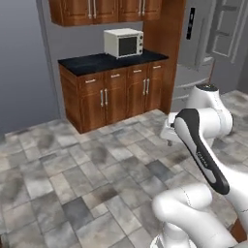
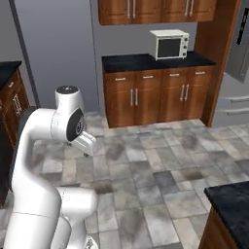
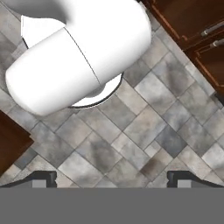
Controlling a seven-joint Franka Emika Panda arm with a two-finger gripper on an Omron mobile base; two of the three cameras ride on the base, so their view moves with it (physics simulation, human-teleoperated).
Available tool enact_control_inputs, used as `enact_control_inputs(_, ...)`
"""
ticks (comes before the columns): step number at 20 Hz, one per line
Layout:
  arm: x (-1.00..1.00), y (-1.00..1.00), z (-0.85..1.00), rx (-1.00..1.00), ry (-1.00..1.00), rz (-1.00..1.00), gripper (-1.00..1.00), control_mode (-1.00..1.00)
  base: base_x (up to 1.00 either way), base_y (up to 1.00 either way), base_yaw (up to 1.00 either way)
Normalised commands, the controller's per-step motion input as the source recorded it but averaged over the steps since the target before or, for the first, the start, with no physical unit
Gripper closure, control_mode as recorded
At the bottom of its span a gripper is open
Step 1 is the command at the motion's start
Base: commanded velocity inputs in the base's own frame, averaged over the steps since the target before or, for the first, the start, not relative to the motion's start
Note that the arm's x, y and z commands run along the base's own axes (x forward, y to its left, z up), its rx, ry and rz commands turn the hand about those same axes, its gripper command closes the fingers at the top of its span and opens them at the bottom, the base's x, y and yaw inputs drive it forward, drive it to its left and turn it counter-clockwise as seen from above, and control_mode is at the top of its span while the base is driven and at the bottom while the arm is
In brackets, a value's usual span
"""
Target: Take a sugar cube from the saucer and place it inside the coffee. Then, grab milk from the fridge and place it next to the coffee on the counter to sweeten the coffee.
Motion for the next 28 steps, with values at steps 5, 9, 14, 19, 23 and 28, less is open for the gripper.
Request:
enact_control_inputs(5,0.00,0.00,0.00,0.00,0.00,0.00,-1.00,1.00,1.00,-0.12,-0.47)
enact_control_inputs(9,0.00,0.00,0.00,0.00,0.00,0.00,-1.00,1.00,1.00,-0.12,-0.48)
enact_control_inputs(14,0.00,0.00,0.00,0.00,0.00,0.00,-1.00,1.00,1.00,-0.04,-0.47)
enact_control_inputs(19,0.00,0.00,0.00,0.00,0.00,0.00,-1.00,1.00,1.00,0.00,-0.49)
enact_control_inputs(23,0.00,0.00,0.00,0.00,0.00,0.00,-1.00,1.00,1.00,0.00,-0.49)
enact_control_inputs(28,0.00,0.00,0.00,0.00,0.00,0.00,-1.00,1.00,1.00,0.00,-0.43)
